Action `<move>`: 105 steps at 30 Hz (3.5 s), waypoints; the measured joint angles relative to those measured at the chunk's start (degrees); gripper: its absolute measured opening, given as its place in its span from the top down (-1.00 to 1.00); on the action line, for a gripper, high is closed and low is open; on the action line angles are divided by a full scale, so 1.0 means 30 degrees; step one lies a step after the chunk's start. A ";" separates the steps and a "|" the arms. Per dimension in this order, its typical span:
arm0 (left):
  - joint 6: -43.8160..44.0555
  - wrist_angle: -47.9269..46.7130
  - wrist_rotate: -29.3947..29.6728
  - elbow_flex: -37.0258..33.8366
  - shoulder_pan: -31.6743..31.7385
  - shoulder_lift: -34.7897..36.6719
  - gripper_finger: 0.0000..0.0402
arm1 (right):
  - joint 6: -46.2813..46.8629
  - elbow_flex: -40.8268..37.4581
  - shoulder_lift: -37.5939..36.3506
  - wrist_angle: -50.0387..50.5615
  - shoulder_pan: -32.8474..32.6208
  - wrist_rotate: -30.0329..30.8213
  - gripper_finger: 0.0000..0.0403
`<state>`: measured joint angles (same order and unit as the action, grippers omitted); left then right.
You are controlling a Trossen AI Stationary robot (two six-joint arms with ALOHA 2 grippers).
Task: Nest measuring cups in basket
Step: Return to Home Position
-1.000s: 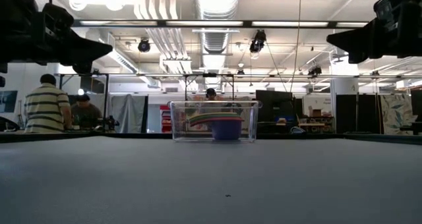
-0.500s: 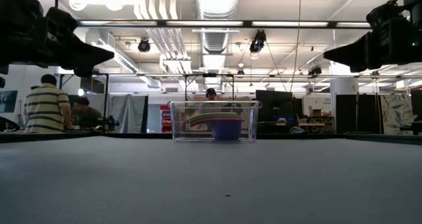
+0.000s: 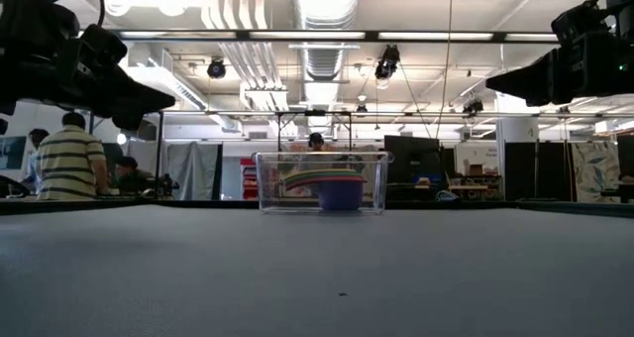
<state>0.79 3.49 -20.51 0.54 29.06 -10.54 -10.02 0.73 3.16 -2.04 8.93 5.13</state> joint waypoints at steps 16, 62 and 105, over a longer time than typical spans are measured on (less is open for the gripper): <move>-0.0086 -0.0133 -0.0015 0.0088 0.0007 0.2083 1.00 | -0.0007 0.0015 0.0000 0.0022 0.0000 -0.0031 0.96; 0.2202 -0.0164 0.0153 0.0095 0.0000 0.2847 1.00 | -0.0007 0.0036 0.0000 0.0029 0.0000 -0.0040 0.96; 0.2202 -0.0160 0.0156 0.0102 0.0003 0.2847 1.00 | -0.0007 0.0044 0.0000 0.0029 -0.0007 -0.0038 0.96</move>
<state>7.40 3.01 -20.04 0.84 29.07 -2.00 -10.04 0.86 3.16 -1.96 8.91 5.02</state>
